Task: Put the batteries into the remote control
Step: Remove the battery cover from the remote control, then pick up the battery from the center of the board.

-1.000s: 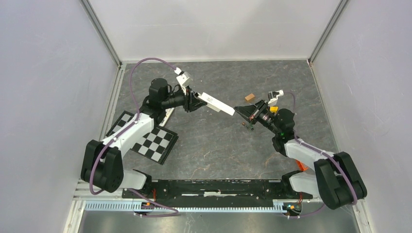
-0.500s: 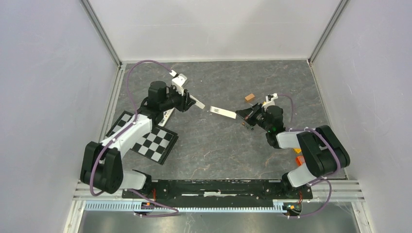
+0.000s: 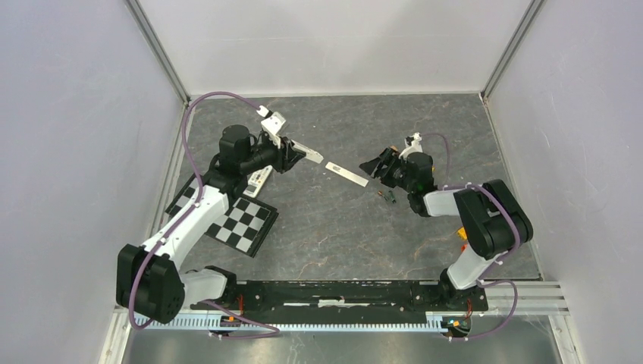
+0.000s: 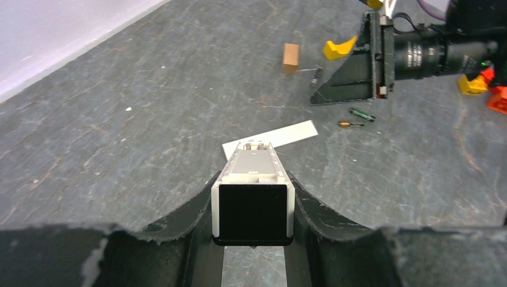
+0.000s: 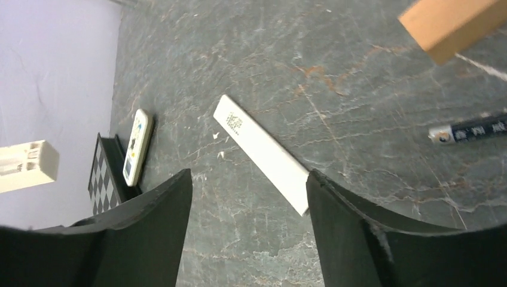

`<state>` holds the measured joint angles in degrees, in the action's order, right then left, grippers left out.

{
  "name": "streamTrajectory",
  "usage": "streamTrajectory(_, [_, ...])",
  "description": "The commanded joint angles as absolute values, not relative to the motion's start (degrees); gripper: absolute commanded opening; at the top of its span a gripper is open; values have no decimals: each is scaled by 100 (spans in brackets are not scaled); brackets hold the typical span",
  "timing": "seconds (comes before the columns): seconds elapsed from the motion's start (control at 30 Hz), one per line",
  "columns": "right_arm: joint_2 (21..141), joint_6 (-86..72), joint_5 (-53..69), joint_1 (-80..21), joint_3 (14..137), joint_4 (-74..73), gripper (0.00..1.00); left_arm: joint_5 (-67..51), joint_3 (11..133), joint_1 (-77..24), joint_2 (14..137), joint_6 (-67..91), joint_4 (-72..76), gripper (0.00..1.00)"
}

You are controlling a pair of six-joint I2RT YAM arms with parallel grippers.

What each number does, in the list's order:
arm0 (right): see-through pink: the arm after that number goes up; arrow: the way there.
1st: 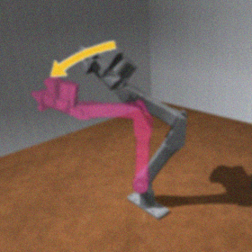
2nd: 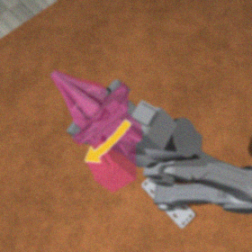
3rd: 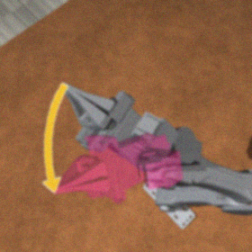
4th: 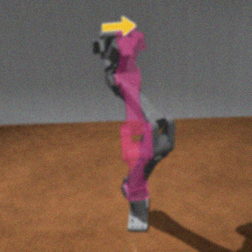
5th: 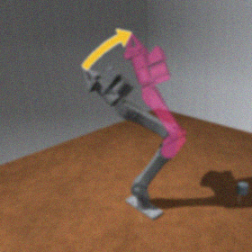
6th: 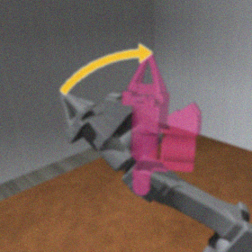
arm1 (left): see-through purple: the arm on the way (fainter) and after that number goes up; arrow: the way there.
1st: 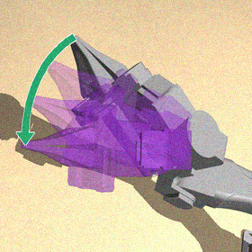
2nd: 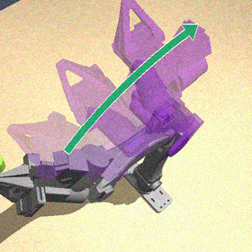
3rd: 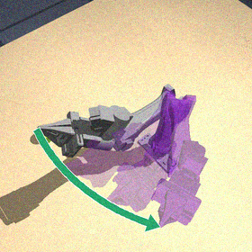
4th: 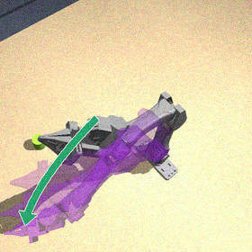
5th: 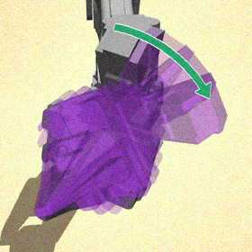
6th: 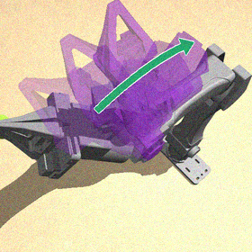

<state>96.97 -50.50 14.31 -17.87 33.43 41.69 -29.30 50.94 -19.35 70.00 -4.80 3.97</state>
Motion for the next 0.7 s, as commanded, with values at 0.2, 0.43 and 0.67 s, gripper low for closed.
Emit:
streamTrajectory(0.2, [7865, -3003, 4317, -1826, 3250, 5406, 95, -5240, 5798, -1939, 6688, -607, 112, 2])
streamTrajectory(0.43, [6965, -1940, 5471, -2627, 3248, 5459, 98, -6742, 5889, -1942, 6553, -605, 98, 2])
streamTrajectory(0.67, [6934, 135, 5379, -3171, 4412, 2541, 98, -7747, 5784, -1939, 6299, -632, 260, 2])
